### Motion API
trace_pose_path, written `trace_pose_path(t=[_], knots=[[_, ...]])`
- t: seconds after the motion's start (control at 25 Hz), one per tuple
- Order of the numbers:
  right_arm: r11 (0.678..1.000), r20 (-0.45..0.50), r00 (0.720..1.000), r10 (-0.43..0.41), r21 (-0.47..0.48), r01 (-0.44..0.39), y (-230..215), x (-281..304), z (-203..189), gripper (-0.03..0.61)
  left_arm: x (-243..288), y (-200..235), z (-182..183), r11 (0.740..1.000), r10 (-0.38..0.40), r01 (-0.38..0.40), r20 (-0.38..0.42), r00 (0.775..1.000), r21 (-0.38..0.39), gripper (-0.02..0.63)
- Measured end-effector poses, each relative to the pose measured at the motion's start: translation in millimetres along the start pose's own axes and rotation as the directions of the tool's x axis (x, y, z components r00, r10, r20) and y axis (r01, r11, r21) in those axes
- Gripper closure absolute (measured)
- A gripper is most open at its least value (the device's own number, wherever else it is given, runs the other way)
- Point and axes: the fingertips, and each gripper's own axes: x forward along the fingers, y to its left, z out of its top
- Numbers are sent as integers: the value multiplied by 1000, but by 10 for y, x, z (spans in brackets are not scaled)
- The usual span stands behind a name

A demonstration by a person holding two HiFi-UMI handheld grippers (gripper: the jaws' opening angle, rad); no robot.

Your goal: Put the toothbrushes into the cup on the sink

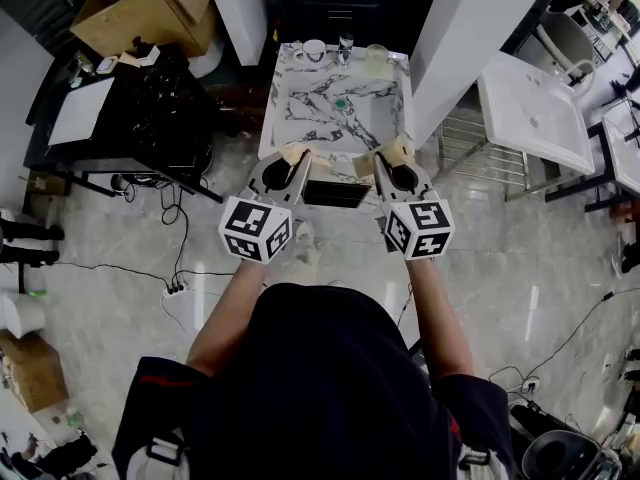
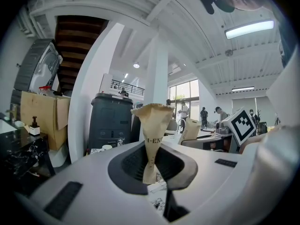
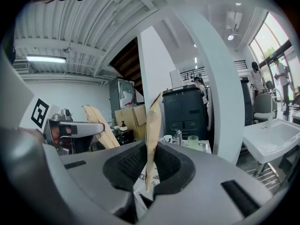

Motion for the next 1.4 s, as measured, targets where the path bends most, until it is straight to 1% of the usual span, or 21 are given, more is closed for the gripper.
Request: trace_pose_path(t=[0.28, 0.68, 1.04, 1.4], knots=[[1000, -10, 1000, 9, 6, -9, -137, 498, 103, 518, 367, 392, 48, 1000, -4, 4, -12, 1000, -11, 574], [1000, -29, 1000, -10, 28, 10, -388, 1215, 256, 518, 874, 967, 108, 999, -25, 24, -39, 999, -27, 574], [999, -52, 998, -36, 31, 38, -517, 1681, 362, 518, 1187, 1391, 165, 998, -46, 44, -46, 998, -47, 575], [997, -83, 994, -70, 31, 72, -574, 2026, 380, 518, 1419, 1716, 132, 994, -90, 85, -59, 994, -72, 574]])
